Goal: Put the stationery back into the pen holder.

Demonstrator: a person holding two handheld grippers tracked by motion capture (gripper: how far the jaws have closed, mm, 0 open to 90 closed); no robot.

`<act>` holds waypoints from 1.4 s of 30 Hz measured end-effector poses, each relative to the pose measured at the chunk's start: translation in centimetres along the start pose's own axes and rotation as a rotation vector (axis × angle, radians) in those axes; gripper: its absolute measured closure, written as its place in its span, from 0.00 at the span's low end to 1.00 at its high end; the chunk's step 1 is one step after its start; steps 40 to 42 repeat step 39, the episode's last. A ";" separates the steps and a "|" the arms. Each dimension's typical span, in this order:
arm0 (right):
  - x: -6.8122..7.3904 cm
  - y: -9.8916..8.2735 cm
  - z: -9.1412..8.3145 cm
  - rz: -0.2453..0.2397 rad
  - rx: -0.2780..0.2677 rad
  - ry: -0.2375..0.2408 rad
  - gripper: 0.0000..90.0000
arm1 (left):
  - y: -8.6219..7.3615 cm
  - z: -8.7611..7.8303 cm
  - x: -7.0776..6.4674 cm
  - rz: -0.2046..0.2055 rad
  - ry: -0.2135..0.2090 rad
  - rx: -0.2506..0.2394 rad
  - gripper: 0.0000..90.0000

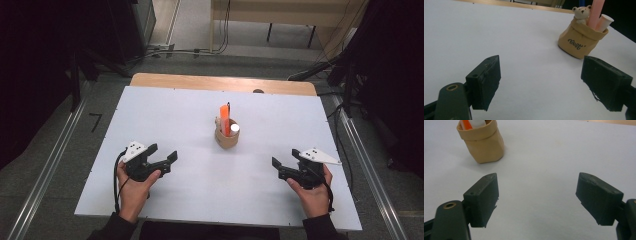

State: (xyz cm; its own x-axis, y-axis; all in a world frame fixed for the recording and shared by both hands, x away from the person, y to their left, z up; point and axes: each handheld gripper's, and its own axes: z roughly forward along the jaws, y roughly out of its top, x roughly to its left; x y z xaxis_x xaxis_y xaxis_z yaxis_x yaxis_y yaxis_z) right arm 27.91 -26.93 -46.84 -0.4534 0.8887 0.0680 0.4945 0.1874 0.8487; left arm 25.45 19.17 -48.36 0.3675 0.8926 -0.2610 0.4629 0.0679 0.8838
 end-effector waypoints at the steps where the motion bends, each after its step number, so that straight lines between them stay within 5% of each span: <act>1: -0.1 0.0 0.0 0.001 0.000 0.001 0.19 | -0.1 -0.1 0.1 -0.001 0.003 0.000 0.19; 42: -4.1 -2.1 -2.8 0.068 0.004 -0.107 0.19 | -1.1 -3.5 4.3 -0.069 0.108 -0.004 0.19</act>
